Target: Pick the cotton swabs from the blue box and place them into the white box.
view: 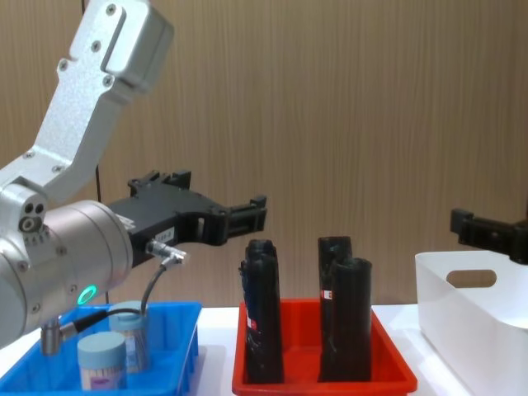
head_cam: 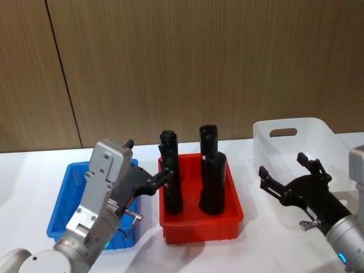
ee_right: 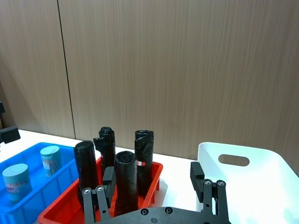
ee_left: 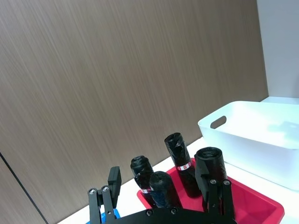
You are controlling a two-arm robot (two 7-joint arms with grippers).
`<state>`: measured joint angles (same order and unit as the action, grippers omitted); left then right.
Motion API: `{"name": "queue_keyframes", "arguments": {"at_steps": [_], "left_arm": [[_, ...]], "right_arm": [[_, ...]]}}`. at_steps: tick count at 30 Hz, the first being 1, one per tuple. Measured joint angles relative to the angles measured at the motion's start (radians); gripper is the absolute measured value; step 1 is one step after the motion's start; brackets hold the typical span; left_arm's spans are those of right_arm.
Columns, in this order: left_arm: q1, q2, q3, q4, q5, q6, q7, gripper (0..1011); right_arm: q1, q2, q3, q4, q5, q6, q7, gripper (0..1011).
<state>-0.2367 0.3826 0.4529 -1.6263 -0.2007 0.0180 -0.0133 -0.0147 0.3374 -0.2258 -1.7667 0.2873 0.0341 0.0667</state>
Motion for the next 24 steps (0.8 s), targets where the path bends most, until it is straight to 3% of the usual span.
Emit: {"name": "queue_keyframes", "arguments": {"at_steps": [13,24], "left_arm": [[0.011,0.001,-0.004,-0.044,-0.009,0.071,0.024,1004],[0.036,0.005,-0.017,-0.107,-0.056,0.199,0.107,1004]], "right_arm": [[0.000,0.000,0.000,0.000,0.000,0.000,0.000,1002],[0.000,0.000,0.000,0.000,0.000,0.000,0.000,1001]]}}
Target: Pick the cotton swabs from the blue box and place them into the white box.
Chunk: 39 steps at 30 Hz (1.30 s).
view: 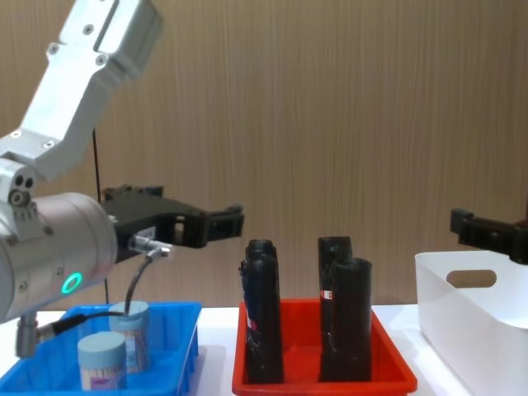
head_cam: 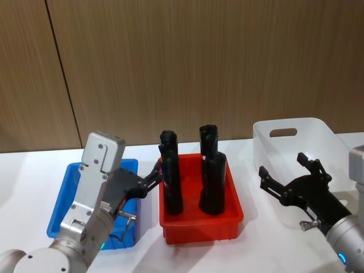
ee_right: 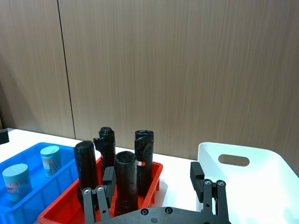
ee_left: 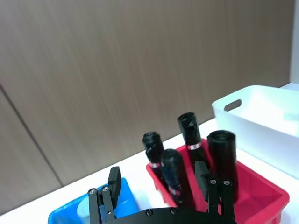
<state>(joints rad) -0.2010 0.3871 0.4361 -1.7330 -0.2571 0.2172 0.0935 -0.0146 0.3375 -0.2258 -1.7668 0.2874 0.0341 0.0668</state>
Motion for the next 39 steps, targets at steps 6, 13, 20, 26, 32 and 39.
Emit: {"name": "queue_keyframes", "arguments": {"at_steps": [6,13,20,26,32,39], "left_arm": [[0.023,0.006,-0.013,-0.032,-0.040,0.056,0.068,1004],[0.057,0.017,-0.030,-0.059,-0.088,0.092,0.152,1004],[0.091,0.034,-0.051,-0.068,-0.129,0.100,0.212,1004],[0.106,0.050,-0.069,-0.057,-0.150,0.099,0.220,1004],[0.106,0.061,-0.086,-0.029,-0.161,0.093,0.198,1004],[0.089,0.065,-0.104,0.016,-0.165,0.088,0.151,1004]], "right_arm": [[0.000,0.000,0.000,0.000,0.000,0.000,0.000,1002],[0.000,0.000,0.000,0.000,0.000,0.000,0.000,1002],[0.000,0.000,0.000,0.000,0.000,0.000,0.000,1002],[0.000,0.000,0.000,0.000,0.000,0.000,0.000,1002],[0.000,0.000,0.000,0.000,0.000,0.000,0.000,1002],[0.000,0.000,0.000,0.000,0.000,0.000,0.000,1002]]}}
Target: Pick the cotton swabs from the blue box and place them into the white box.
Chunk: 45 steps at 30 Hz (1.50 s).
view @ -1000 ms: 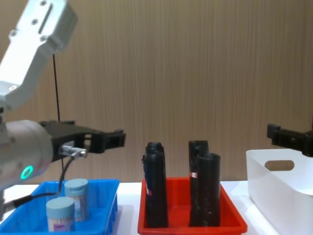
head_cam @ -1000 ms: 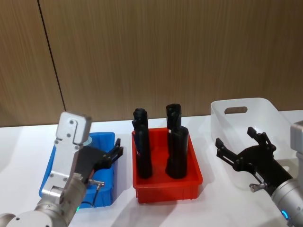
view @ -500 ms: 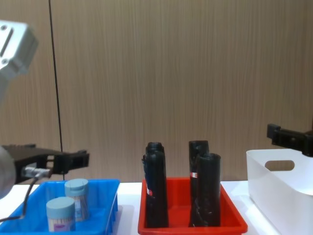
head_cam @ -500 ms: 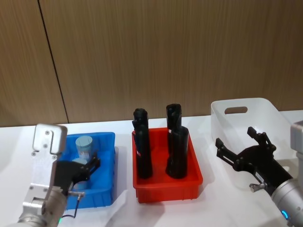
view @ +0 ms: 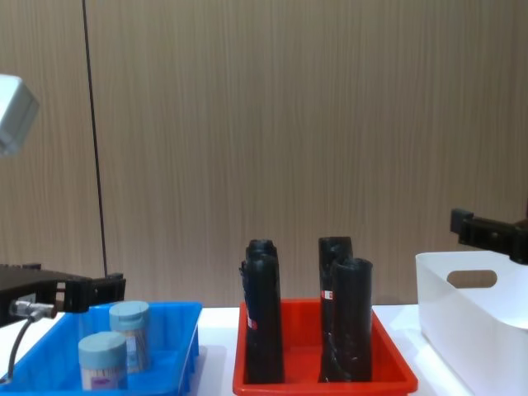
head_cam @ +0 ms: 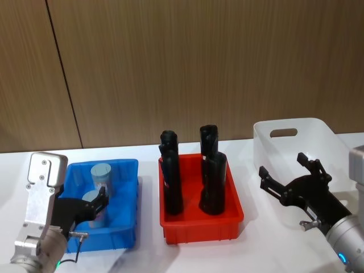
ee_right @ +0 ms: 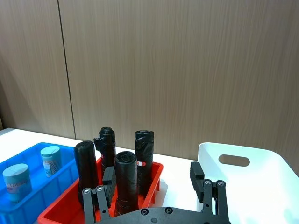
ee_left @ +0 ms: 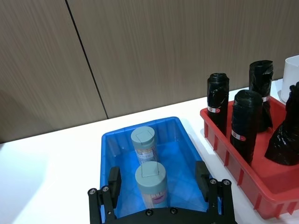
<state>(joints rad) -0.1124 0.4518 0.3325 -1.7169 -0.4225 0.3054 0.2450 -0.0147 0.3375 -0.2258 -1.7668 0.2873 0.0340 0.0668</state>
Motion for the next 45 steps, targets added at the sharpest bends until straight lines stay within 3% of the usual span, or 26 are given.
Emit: {"name": "queue_keyframes", "arguments": {"at_steps": [10,22,45], "left_arm": [[-0.049,-0.013,-0.022,0.085,-0.019,0.001,-0.078,1004],[-0.140,-0.046,-0.042,0.234,-0.033,0.000,-0.168,1004],[-0.289,-0.113,-0.036,0.512,0.020,-0.027,-0.348,1004]], "right_arm": [[0.000,0.000,0.000,0.000,0.000,0.000,0.000,1002],[0.000,0.000,0.000,0.000,0.000,0.000,0.000,1001],[0.000,0.000,0.000,0.000,0.000,0.000,0.000,1002]]}}
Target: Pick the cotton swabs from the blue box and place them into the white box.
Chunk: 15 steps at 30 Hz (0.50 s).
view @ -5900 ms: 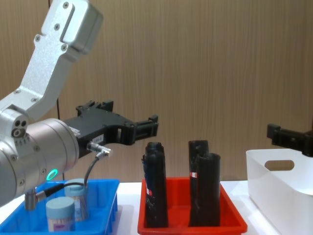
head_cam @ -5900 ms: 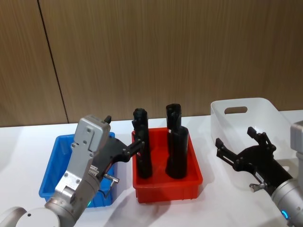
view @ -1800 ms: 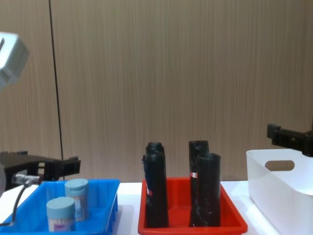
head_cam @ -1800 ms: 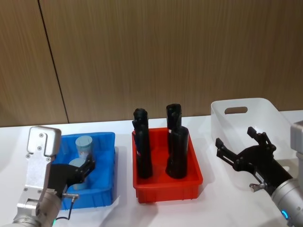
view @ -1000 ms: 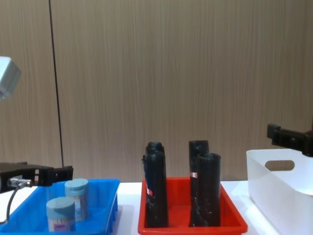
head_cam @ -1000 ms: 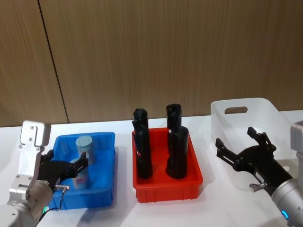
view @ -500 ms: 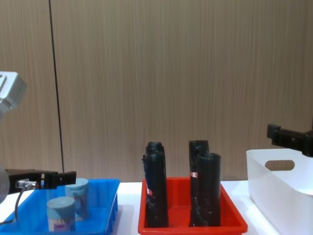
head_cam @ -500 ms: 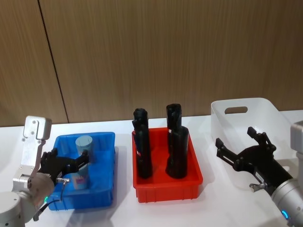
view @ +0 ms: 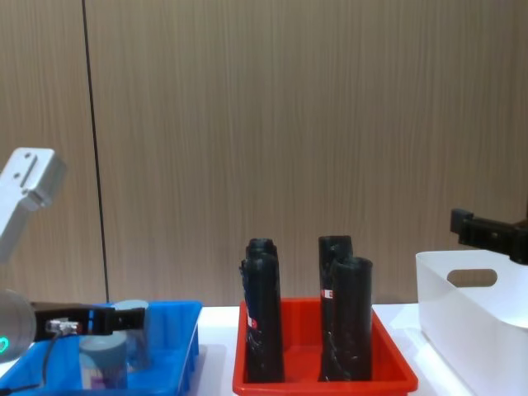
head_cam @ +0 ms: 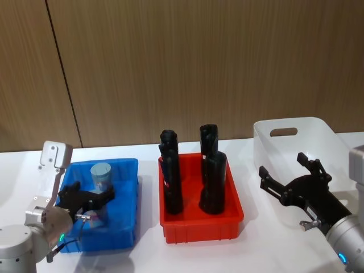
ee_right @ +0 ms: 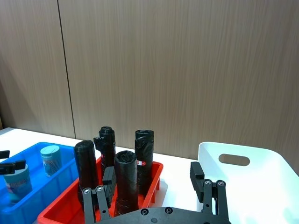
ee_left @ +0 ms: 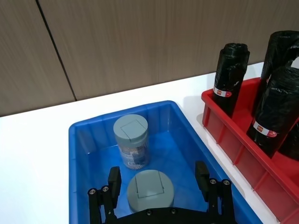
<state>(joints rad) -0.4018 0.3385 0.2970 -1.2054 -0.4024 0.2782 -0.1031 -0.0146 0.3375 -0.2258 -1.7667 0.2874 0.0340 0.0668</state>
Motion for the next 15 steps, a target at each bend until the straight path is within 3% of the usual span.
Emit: {"name": "queue_keyframes", "arguments": {"at_steps": [15], "left_arm": [[-0.042,-0.023,0.011,0.086,0.028,0.008,-0.053,1004]], "right_arm": [[0.000,0.000,0.000,0.000,0.000,0.000,0.000,1002]]}}
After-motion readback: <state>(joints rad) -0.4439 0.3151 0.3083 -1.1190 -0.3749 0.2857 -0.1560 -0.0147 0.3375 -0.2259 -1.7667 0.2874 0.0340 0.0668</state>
